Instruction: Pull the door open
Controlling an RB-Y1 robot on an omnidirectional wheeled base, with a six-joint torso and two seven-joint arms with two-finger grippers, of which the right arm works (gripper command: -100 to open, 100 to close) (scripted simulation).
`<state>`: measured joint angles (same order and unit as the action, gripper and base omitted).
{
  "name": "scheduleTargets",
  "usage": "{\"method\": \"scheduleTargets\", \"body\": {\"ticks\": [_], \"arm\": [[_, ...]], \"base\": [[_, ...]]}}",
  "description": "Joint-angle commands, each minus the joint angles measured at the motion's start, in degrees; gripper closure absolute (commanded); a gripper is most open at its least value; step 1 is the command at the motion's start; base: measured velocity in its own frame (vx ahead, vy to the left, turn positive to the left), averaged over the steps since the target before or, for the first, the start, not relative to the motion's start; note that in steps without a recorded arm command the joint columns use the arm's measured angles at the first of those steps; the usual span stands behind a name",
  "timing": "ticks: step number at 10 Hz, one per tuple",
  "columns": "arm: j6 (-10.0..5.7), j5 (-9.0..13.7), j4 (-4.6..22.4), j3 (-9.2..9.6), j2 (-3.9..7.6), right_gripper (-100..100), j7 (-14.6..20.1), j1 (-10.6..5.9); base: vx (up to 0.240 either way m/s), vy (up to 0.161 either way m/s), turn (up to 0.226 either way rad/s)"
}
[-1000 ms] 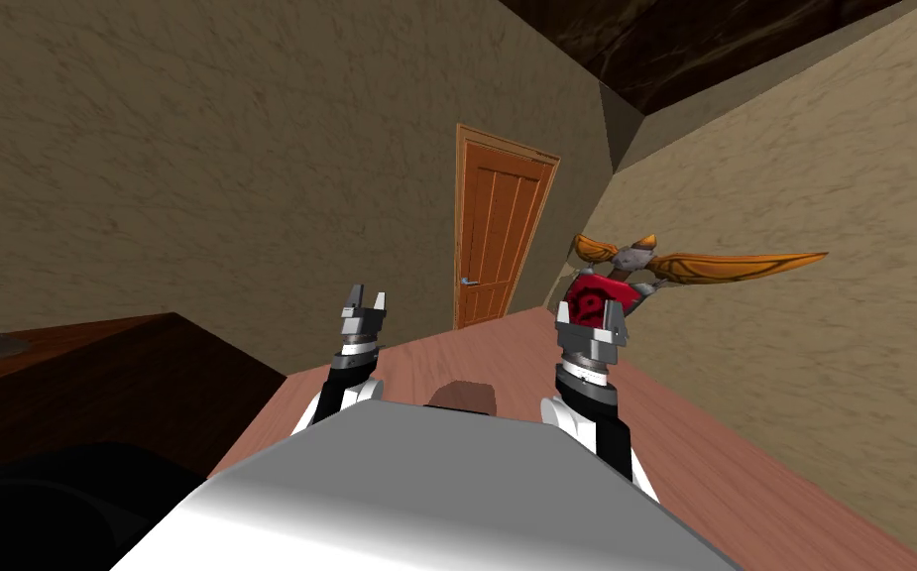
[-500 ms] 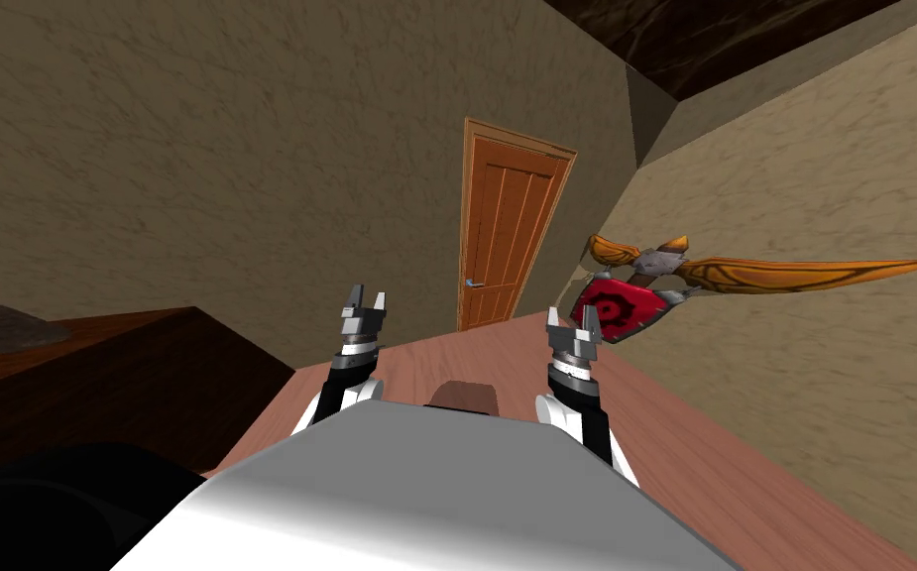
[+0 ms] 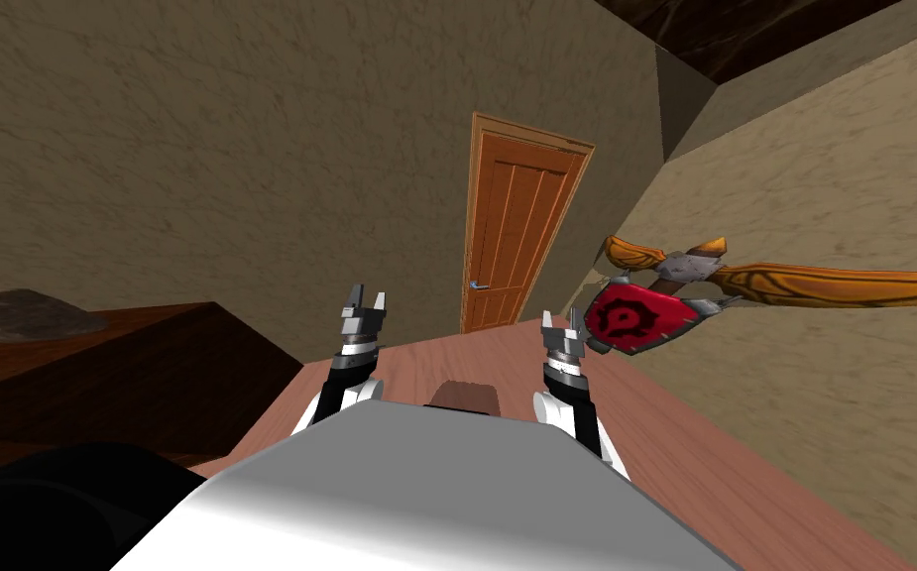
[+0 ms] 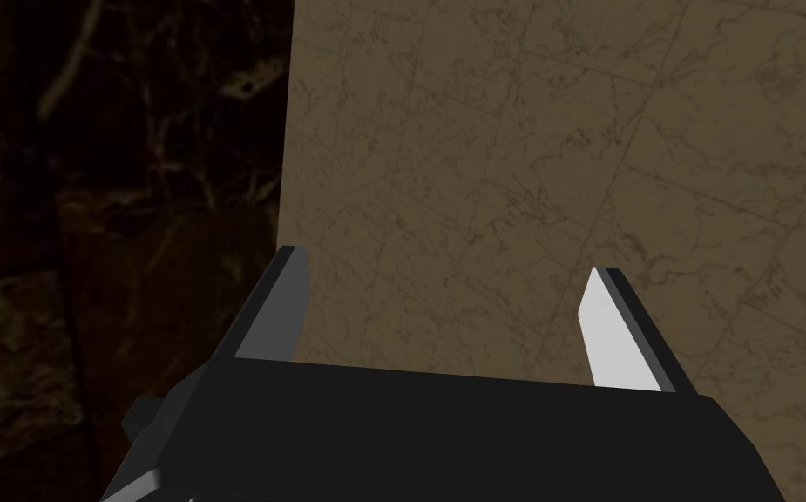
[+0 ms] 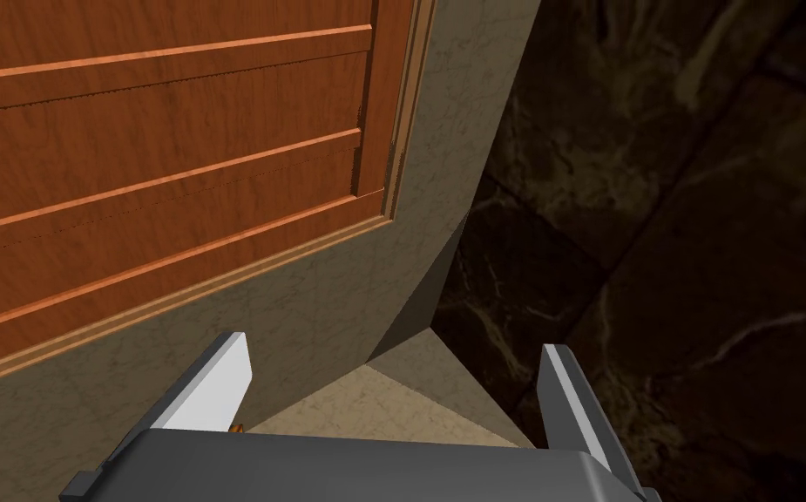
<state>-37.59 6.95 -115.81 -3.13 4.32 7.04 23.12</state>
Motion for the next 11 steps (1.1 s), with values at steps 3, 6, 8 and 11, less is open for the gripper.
{"method": "scheduleTargets", "body": {"ticks": [3,6,8,11], "arm": [[-1.04,0.11,5.24,-0.3,0.62,-100,-0.04,-1.54],[-1.58,0.23,9.37,-0.63,1.13,-100,-0.11,-3.12],[-2.13,0.35,13.17,-0.97,1.65,-100,-0.18,-4.72],[-2.71,0.48,18.08,-1.33,2.17,-100,-0.26,-6.41]], "base": [[0.059,-0.012,0.104],[0.061,-0.023,0.089],[0.085,-0.031,0.184],[0.062,-0.024,0.096]]}}
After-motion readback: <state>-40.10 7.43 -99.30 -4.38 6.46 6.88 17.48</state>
